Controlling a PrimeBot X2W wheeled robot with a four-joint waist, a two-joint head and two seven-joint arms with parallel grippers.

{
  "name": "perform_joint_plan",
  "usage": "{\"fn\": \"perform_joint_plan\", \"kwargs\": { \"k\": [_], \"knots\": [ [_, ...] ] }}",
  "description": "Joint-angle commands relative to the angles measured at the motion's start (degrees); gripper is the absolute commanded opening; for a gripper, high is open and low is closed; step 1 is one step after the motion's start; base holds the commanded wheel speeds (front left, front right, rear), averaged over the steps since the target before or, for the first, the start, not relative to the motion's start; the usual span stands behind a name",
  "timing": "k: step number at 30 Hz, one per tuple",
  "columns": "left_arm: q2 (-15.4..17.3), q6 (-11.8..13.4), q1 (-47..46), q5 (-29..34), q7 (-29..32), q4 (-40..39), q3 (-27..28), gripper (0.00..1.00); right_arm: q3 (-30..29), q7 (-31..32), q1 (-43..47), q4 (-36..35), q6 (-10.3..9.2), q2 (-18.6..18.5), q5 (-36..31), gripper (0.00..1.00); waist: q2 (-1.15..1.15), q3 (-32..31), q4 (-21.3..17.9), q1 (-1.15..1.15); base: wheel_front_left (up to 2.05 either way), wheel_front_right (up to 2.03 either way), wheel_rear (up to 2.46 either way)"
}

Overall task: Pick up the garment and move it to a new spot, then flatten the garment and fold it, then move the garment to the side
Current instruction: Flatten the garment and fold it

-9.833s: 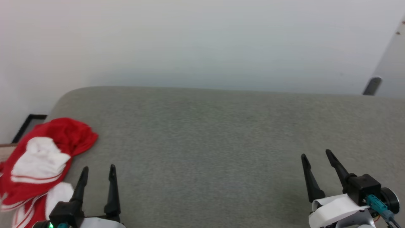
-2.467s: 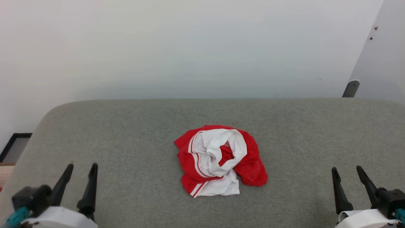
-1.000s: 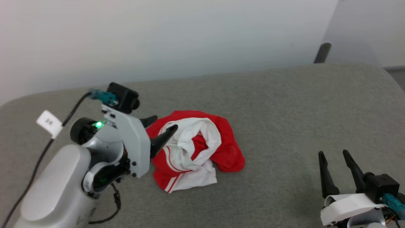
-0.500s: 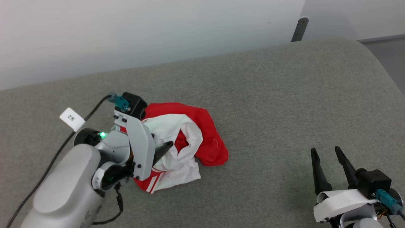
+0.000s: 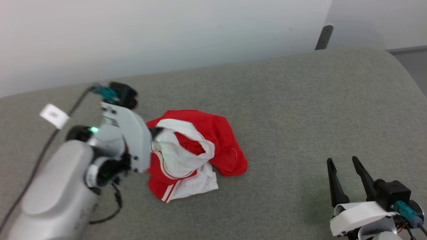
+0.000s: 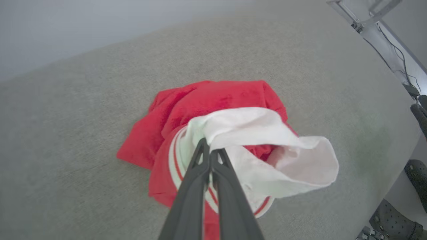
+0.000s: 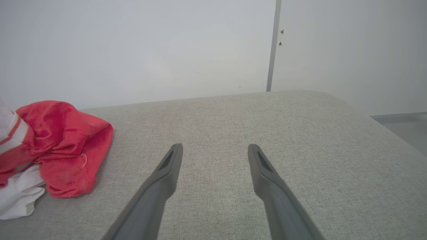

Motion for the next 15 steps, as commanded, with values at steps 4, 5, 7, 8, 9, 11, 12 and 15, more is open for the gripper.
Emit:
{"fn": "perform_joint_plan", "kwargs": {
  "k": [4,5,7,8,9,11,12,15],
  "knots": [
    [2.65,2.09,-0.18,0.29,-1.42,-1.57,2.73,0.0,-0.09,-0.29,1.0,0.12,-0.04,-0.45,-0.26,1.0,0.0,-0.87,1.98,0.0,0.0,0.0,0.0],
    [3.53,2.68,0.28,0.17,-1.8,-1.99,3.62,0.0,-0.09,-0.29,1.1,0.09,-0.04,-0.5,-0.28,1.0,0.0,-0.96,2.38,0.0,0.0,0.0,0.0],
    [5.47,3.88,1.36,0.63,-2.57,-2.78,5.1,0.0,-0.15,-0.29,1.29,0.15,-0.04,-0.7,-0.27,1.0,0.0,-1.14,3.19,0.0,0.0,0.0,0.0],
    [6.4,4.48,2.0,0.71,-3.04,-3.15,5.88,0.0,-0.19,-0.28,1.39,0.17,-0.04,-0.82,-0.28,1.0,0.0,-1.21,3.58,0.0,0.0,0.0,0.0],
    [7.37,5.07,2.67,0.8,-3.5,-3.38,6.68,0.0,-0.23,-0.28,1.5,0.21,-0.04,-0.91,-0.27,1.0,0.0,-1.28,3.94,0.0,0.0,0.0,0.0],
    [9.94,6.14,4.25,1.39,-4.39,-3.59,8.37,0.0,-0.16,-0.28,1.69,0.24,-0.04,-1.08,-0.3,1.0,0.0,-1.31,4.52,0.0,0.0,0.0,0.0],
    [10.9,6.6,5.08,1.48,-4.86,-3.53,9.07,0.0,-0.21,-0.28,1.75,0.25,-0.04,-1.22,-0.28,1.0,0.0,-1.31,4.84,0.0,0.0,0.0,0.0],
    [13.27,8.2,8.14,1.44,-6.52,-2.41,11.4,0.0,-0.14,-0.28,1.75,0.39,-0.04,-1.55,-0.23,1.0,0.0,-1.21,5.52,0.0,0.0,0.0,0.0]
  ]
}}
